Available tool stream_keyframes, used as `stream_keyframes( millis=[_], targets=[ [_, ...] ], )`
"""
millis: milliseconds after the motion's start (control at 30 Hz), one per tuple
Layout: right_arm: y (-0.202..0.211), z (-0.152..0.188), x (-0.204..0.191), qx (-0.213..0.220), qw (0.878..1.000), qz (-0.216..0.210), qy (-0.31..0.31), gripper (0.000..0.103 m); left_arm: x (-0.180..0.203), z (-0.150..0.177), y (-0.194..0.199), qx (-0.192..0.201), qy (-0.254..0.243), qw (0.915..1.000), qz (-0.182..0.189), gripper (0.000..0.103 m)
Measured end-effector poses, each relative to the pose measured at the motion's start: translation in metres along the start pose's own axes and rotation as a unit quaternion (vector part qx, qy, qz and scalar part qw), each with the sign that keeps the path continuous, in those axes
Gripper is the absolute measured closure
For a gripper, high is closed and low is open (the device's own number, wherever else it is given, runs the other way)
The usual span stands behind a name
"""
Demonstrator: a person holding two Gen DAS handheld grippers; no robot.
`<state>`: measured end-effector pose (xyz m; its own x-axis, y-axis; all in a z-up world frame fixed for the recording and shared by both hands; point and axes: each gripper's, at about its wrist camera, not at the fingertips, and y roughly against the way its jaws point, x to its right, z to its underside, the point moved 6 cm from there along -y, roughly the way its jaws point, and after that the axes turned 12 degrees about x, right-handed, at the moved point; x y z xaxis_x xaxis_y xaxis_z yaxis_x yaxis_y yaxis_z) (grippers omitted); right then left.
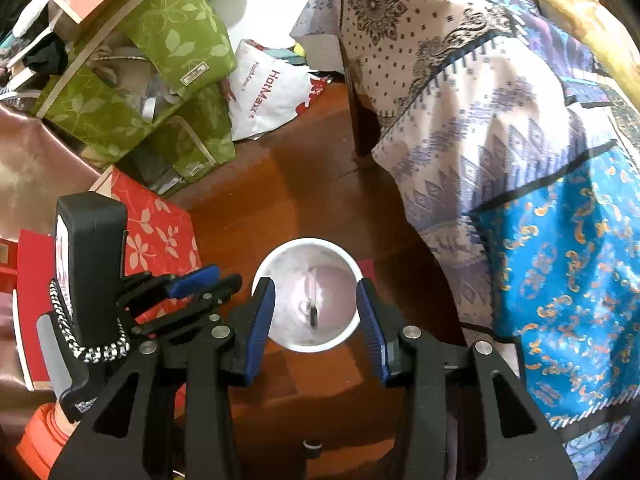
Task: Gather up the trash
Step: 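Open the right tool to drop the tape roll while the left tool drops the pen, then move both open tools back to the items on the mat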
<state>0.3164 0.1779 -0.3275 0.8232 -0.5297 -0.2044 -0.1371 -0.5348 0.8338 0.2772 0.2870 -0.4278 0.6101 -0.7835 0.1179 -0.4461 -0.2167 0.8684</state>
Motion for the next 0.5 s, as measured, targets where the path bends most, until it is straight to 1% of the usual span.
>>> stream_keyframes(
  millis=[133, 333, 500],
  targets=[
    [0.017, -0.002, 0.001, 0.017, 1.0, -0.003, -0.003, 0.064, 0.008, -0.003, 0.024, 0.015, -0.005, 0.9999, 0.0, 0.08],
    [0.059, -0.004, 0.003, 0.054, 0.999, -0.005, 0.001, 0.064, 0.024, -0.015, 0.082, 0.067, -0.021, 0.9975, -0.005, 0.078],
    [0.11, -0.004, 0.006, 0.101, 0.995, 0.003, 0.007, 0.064, 0.047, -0.024, 0.135, 0.119, -0.034, 0.9923, 0.0, 0.07]
  ],
)
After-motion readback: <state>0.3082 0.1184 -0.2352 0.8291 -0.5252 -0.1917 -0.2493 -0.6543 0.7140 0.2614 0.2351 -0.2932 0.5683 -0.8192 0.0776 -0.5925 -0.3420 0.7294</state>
